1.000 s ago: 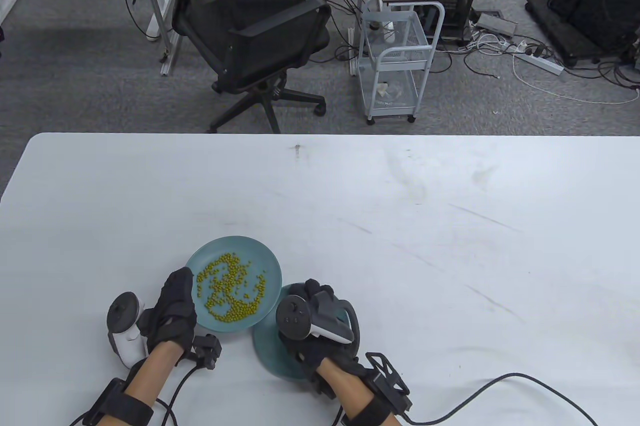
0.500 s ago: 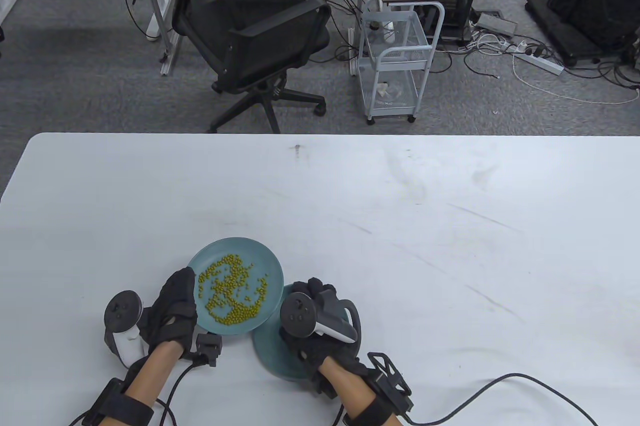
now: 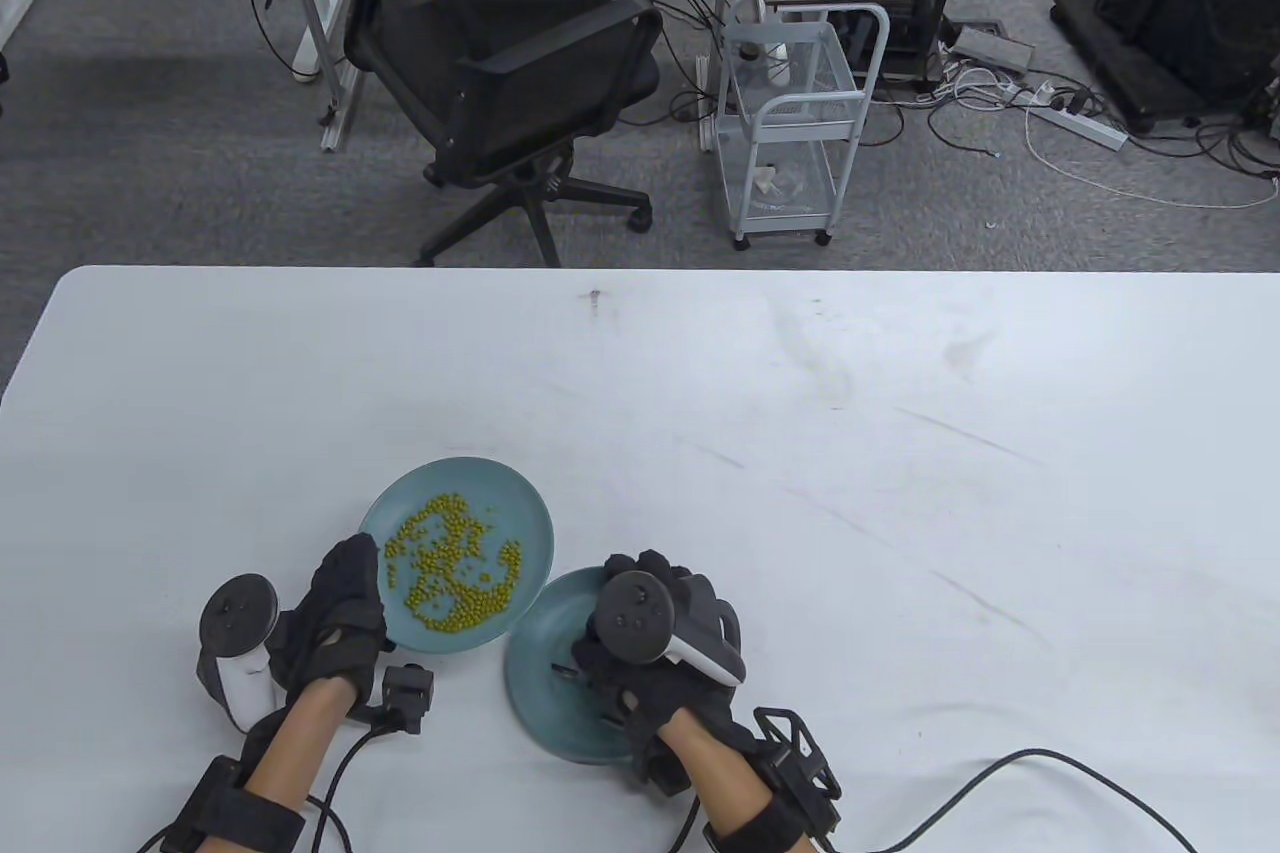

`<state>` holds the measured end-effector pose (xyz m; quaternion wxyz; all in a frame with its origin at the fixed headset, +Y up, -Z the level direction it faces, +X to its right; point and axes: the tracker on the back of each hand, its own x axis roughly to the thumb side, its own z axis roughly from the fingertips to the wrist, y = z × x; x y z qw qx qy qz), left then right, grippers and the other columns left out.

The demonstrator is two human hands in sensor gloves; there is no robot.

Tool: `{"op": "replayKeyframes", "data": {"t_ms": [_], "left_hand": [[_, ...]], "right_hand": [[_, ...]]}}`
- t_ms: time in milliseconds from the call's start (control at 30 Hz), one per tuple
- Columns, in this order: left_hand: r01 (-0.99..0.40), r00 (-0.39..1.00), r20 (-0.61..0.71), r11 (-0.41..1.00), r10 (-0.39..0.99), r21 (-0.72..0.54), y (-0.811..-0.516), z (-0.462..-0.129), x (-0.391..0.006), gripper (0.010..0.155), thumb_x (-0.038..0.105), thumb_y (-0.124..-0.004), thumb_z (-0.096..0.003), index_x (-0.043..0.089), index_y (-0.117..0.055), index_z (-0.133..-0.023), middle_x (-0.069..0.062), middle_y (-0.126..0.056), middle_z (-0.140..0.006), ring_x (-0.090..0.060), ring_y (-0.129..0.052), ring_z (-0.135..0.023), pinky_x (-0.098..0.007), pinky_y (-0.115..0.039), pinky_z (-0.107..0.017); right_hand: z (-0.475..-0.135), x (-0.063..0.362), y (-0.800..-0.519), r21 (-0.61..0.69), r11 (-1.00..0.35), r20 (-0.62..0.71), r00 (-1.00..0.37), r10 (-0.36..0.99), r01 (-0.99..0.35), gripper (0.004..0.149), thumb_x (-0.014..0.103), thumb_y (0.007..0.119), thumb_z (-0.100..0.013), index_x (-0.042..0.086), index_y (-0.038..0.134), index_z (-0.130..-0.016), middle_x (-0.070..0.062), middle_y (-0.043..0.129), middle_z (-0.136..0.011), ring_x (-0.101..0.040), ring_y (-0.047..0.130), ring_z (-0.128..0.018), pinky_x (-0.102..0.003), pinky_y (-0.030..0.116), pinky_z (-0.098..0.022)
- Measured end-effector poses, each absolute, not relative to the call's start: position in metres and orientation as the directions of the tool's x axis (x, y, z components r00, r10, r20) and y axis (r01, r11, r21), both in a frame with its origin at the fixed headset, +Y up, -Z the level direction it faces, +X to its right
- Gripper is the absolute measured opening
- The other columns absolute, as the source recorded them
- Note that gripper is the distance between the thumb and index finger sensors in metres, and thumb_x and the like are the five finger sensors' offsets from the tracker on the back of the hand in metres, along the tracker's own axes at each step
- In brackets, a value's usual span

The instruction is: Pick sunflower seeds with hand pinch into plate

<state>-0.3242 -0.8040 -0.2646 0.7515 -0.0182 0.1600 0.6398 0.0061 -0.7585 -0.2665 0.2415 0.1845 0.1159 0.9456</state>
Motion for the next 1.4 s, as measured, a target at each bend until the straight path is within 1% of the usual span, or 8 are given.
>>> {"op": "replayKeyframes", "data": {"t_ms": [267,367,533,1133,1267,1333,1367,1400], "left_hand": [[-0.952,-0.009,-0.342,0.097,0.939,0.290,-0.816,-0.265,-0.350,0.048,0.041,-0.055,-0.0628,0.008,-0.048,-0.097,-0.015,-0.081,-0.084,-0.017,-0.099,-0.038,-0.029,-0.084,-0.025],[-0.938,-0.103,-0.378,0.037,0.920,0.344,-0.826,-0.264,-0.361,0.049,0.039,-0.055,-0.0629,0.006,-0.045,-0.098,-0.016,-0.079,-0.087,-0.017,-0.099,-0.039,-0.029,-0.084,-0.026],[-0.923,-0.173,-0.412,-0.001,0.895,0.386,-0.840,-0.265,-0.369,0.050,0.039,-0.056,-0.0628,0.006,-0.044,-0.098,-0.019,-0.076,-0.089,-0.019,-0.099,-0.041,-0.031,-0.084,-0.029],[-0.922,-0.212,-0.494,-0.004,0.843,0.388,-0.838,-0.265,-0.376,0.051,0.040,-0.058,-0.0616,0.009,-0.042,-0.100,-0.017,-0.074,-0.093,-0.019,-0.098,-0.046,-0.033,-0.084,-0.034],[-0.921,-0.222,-0.497,-0.013,0.839,0.390,-0.838,-0.264,-0.377,0.053,0.039,-0.059,-0.0616,0.009,-0.041,-0.102,-0.016,-0.075,-0.093,-0.020,-0.100,-0.043,-0.033,-0.084,-0.030],[-0.926,-0.191,-0.511,0.018,0.838,0.376,-0.837,-0.264,-0.381,0.056,0.041,-0.058,-0.0618,0.011,-0.039,-0.104,-0.016,-0.080,-0.089,-0.022,-0.100,-0.037,-0.034,-0.084,-0.026],[-0.935,-0.142,-0.530,0.062,0.836,0.348,-0.836,-0.265,-0.383,0.058,0.043,-0.058,-0.0614,0.012,-0.038,-0.106,-0.016,-0.085,-0.083,-0.022,-0.100,-0.033,-0.034,-0.083,-0.023],[-0.945,-0.048,-0.560,0.144,0.827,0.295,-0.835,-0.264,-0.386,0.059,0.045,-0.057,-0.0616,0.014,-0.035,-0.107,-0.013,-0.089,-0.077,-0.020,-0.099,-0.029,-0.032,-0.082,-0.020]], "right_hand": [[-0.273,0.022,-0.752,0.276,-0.833,0.245,-0.803,0.544,-0.480,0.037,0.021,0.090,-0.054,-0.009,0.091,-0.075,-0.038,0.044,-0.110,-0.070,0.030,-0.096,-0.080,0.024,-0.063],[-0.274,0.025,-0.750,0.264,-0.827,0.239,-0.797,0.555,-0.497,0.037,0.021,0.090,-0.054,-0.009,0.091,-0.075,-0.038,0.044,-0.110,-0.070,0.030,-0.096,-0.080,0.024,-0.063],[-0.274,0.027,-0.749,0.258,-0.823,0.235,-0.794,0.561,-0.505,0.037,0.021,0.090,-0.054,-0.009,0.091,-0.075,-0.039,0.044,-0.110,-0.070,0.030,-0.096,-0.080,0.024,-0.063],[-0.275,0.027,-0.750,0.260,-0.830,0.230,-0.803,0.550,-0.494,0.036,0.021,0.090,-0.054,-0.009,0.091,-0.075,-0.038,0.044,-0.110,-0.070,0.030,-0.096,-0.080,0.024,-0.063],[-0.275,0.028,-0.750,0.259,-0.828,0.230,-0.801,0.553,-0.497,0.036,0.021,0.090,-0.054,-0.009,0.091,-0.075,-0.038,0.044,-0.110,-0.070,0.030,-0.096,-0.080,0.024,-0.063],[-0.275,0.028,-0.750,0.258,-0.827,0.228,-0.800,0.555,-0.500,0.036,0.021,0.090,-0.054,-0.009,0.091,-0.075,-0.039,0.044,-0.110,-0.070,0.030,-0.096,-0.080,0.024,-0.063],[-0.275,0.028,-0.750,0.257,-0.826,0.228,-0.799,0.557,-0.502,0.036,0.021,0.090,-0.054,-0.009,0.091,-0.075,-0.039,0.044,-0.110,-0.070,0.030,-0.096,-0.080,0.024,-0.063],[-0.275,0.029,-0.750,0.256,-0.825,0.227,-0.798,0.558,-0.504,0.037,0.021,0.090,-0.054,-0.009,0.091,-0.075,-0.039,0.044,-0.110,-0.070,0.030,-0.096,-0.080,0.024,-0.063]]}}
